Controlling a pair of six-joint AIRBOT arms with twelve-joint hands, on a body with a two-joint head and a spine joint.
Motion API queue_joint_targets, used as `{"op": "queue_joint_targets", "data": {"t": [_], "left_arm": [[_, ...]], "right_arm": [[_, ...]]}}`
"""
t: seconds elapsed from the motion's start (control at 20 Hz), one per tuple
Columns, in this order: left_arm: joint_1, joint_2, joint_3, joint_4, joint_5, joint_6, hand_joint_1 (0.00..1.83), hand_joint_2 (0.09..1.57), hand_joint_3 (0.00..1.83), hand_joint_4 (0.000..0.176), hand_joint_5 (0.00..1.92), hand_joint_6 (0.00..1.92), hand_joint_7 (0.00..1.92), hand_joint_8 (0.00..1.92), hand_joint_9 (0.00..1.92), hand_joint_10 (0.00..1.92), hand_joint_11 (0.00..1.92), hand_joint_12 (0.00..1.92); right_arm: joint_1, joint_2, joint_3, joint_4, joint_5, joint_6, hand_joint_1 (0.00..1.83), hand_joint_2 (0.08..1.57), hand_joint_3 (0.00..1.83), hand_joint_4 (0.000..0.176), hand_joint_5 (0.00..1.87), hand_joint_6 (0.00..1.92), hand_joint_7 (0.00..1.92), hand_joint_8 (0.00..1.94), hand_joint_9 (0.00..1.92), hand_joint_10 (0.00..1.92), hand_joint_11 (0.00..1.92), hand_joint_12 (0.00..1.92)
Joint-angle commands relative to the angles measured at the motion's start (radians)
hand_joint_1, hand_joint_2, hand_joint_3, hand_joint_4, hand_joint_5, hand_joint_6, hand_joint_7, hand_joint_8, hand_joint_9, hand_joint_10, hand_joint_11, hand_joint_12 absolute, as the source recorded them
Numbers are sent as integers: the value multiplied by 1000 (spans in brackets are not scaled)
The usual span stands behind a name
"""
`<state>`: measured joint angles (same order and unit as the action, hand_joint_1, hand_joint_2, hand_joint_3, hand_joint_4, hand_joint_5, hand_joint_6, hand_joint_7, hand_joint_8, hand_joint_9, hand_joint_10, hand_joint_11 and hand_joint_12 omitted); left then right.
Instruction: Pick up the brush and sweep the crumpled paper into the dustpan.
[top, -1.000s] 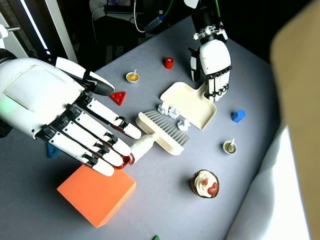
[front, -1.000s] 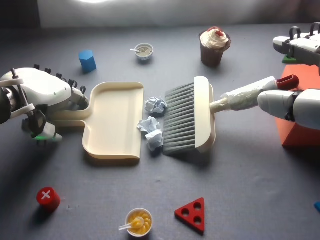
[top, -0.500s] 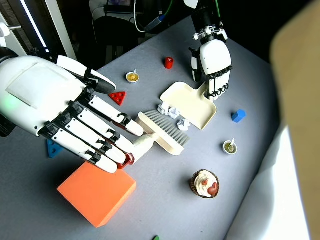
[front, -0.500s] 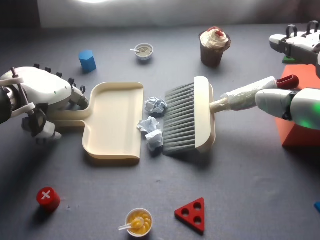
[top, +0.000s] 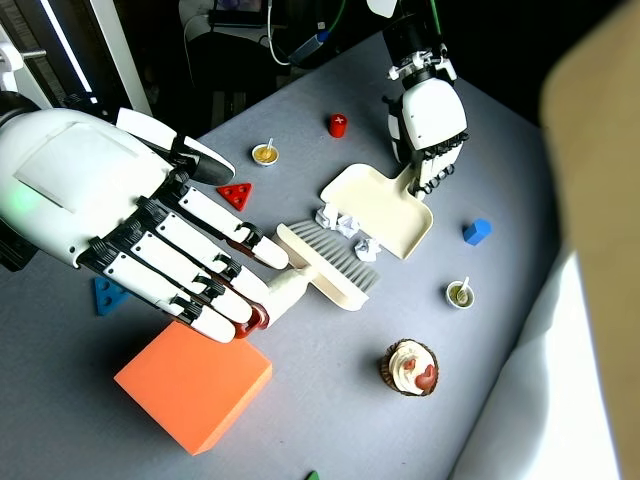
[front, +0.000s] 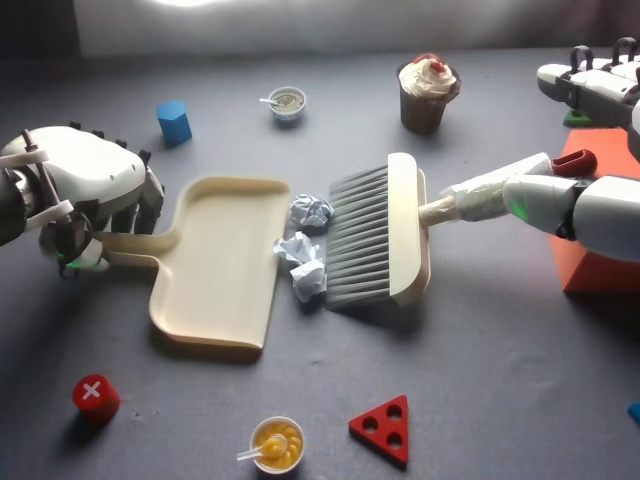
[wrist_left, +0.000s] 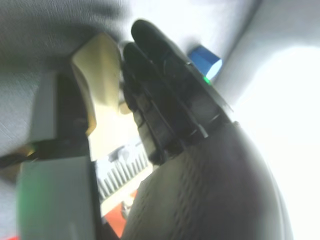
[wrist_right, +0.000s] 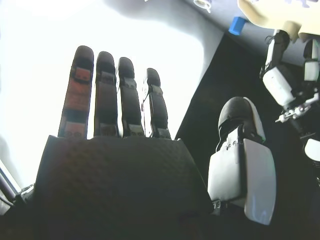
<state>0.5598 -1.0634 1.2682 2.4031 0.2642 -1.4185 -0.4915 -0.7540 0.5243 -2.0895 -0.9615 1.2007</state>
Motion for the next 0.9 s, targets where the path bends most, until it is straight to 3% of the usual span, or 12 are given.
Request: {"op": "queue_joint_targets", "data": {"t": [0.0,0.2,0.35,0.4,0.45,0.5,0.7,0.85], "left_arm": [[2,2,-2,11,53,3,1495,1069,1,0,1006,805,1085,604,1087,892,798,1549],[2,2,-3,13,53,4,1495,1065,0,0,1012,822,1089,592,1076,873,836,1521],[1,1,-3,15,53,4,1493,1051,0,0,1080,701,1118,519,1120,821,854,1486],[-1,-1,-3,17,53,4,1416,1045,1,0,1082,747,1117,584,1112,935,884,1053],[-4,-4,-1,19,51,4,1481,1047,3,0,1069,718,1133,524,1122,828,861,1412],[-6,-7,1,21,50,4,1495,1048,2,0,1050,740,1137,504,1133,793,861,1480],[-21,-13,8,27,48,4,1498,1048,0,0,1042,759,1151,483,1115,801,881,1474],[-29,-14,10,31,45,4,1496,1063,0,0,1000,843,1111,579,1067,859,852,1496]], "right_arm": [[5,2,-6,-82,-84,5,11,1127,4,0,193,5,219,3,214,2,234,5],[0,0,-10,-92,-88,5,4,1135,5,0,175,0,203,0,200,0,223,0],[-2,0,-10,-94,-88,5,7,1130,1,0,157,0,179,0,184,0,212,0],[-2,0,-10,-95,-88,5,18,1129,0,0,154,0,175,0,183,0,216,2],[-2,0,-10,-98,-89,5,12,1131,1,0,161,4,179,2,188,2,228,7],[-2,0,-10,-101,-90,5,13,1134,2,0,165,5,185,4,195,5,229,7],[-2,0,-10,-107,-96,5,25,1134,0,0,168,3,194,4,197,3,224,4],[-2,0,-10,-114,-101,7,10,1131,0,0,177,5,202,6,209,6,240,10]]}}
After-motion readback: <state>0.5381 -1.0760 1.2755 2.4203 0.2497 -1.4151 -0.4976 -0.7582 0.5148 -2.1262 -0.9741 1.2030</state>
